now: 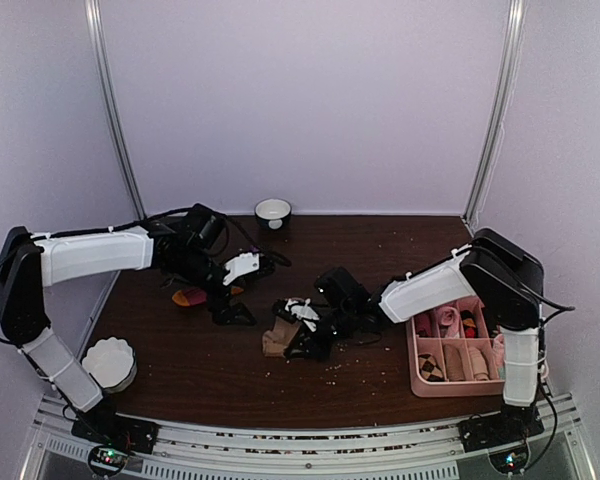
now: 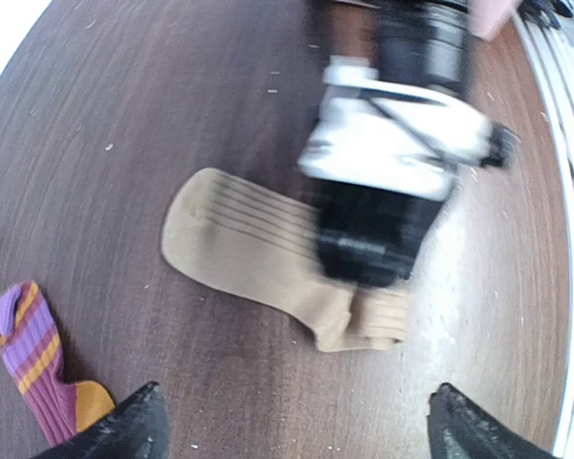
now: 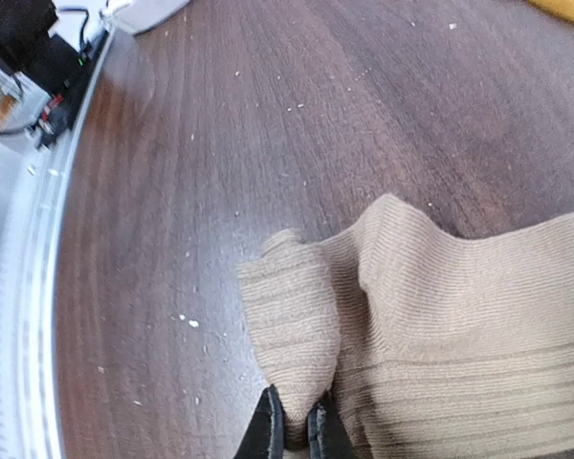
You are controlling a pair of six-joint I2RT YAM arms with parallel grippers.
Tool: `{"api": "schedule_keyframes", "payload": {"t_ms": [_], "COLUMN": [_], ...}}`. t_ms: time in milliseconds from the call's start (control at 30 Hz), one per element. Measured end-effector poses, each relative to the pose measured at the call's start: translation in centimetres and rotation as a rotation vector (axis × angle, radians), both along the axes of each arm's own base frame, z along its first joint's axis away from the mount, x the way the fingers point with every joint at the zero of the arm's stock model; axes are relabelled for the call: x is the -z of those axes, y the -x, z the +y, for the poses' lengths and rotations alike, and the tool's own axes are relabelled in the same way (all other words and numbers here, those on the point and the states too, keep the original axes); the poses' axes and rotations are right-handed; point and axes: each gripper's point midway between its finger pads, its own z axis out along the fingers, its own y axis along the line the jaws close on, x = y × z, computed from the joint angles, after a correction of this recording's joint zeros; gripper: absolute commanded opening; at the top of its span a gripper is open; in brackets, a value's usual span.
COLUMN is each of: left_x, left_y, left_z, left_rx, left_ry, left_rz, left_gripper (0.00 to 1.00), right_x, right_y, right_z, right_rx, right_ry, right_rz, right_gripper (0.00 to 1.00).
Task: Roll the socks
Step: Roll the sock at the center of the board.
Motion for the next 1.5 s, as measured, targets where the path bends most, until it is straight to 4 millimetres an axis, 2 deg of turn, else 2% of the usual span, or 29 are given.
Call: {"api": "schedule_keyframes", "payload": {"t_ms": [200,333,400,567,733,933,1033,1100,1167,1200,1233,1333,1467,1500], "left_x": [2.4,5.1,5.7,7.2,8.9,9.2,9.1,9.3,9.9,10.2,10.5,10.5,10.5,10.5], "left_y": [3.2,6.3,7.0,6.6,5.4,4.9,4.7,4.5,4.2,4.2,4.2,4.3,4.6,4.8], "left_z": [-0.8,-1.0,-1.2,-2.6,-3.3,-3.9,-4.7,-5.2,-5.6,-5.7,-5.7,-5.8,-6.0,-6.1], "left_rx": [0.168,0.265,0.294,0.32,0.308,0.304,0.31,0.315,0.309,0.313,0.319,0.33,0.334,0.336], "left_ry": [-0.063,-0.121,-0.139,-0.166,-0.201,-0.209,-0.207,-0.211,-0.225,-0.235,-0.248,-0.266,-0.253,-0.247], "left_rz": [-0.042,-0.044,-0.049,-0.093,-0.11,-0.127,-0.134,-0.133,-0.122,-0.113,-0.098,-0.069,-0.049,-0.041], "left_gripper": [0.93,0.81,0.78,0.73,0.64,0.59,0.49,0.36,0.15,0.08,0.06,0.06,0.06,0.06], "right_x": [0.1,0.2,0.2,0.2,0.3,0.2,0.3,0.3,0.3,0.3,0.3,0.3,0.3,0.1], "right_y": [-0.4,-0.6,-0.4,-0.2,0.0,0.0,0.0,0.0,0.0,0.0,0.0,-0.1,0.2,0.3], "right_z": [-0.1,-0.4,-0.7,-0.9,-1.0,-1.0,-1.0,-1.0,-1.0,-1.0,-1.0,-1.3,-1.8,-2.0], "right_rx": [0.019,0.041,0.042,0.044,0.048,0.05,0.056,0.058,0.061,0.064,0.069,0.086,0.109,0.112], "right_ry": [-0.023,-0.034,-0.036,-0.032,-0.026,-0.027,-0.023,-0.019,-0.016,-0.015,-0.014,-0.014,-0.016,-0.022], "right_rz": [0.213,0.309,0.352,0.413,0.441,0.461,0.478,0.487,0.492,0.496,0.502,0.52,0.518,0.514], "right_gripper": [0.0,0.0,0.0,0.0,0.0,0.0,0.0,0.0,0.0,0.0,0.0,0.06,0.35,0.39]}}
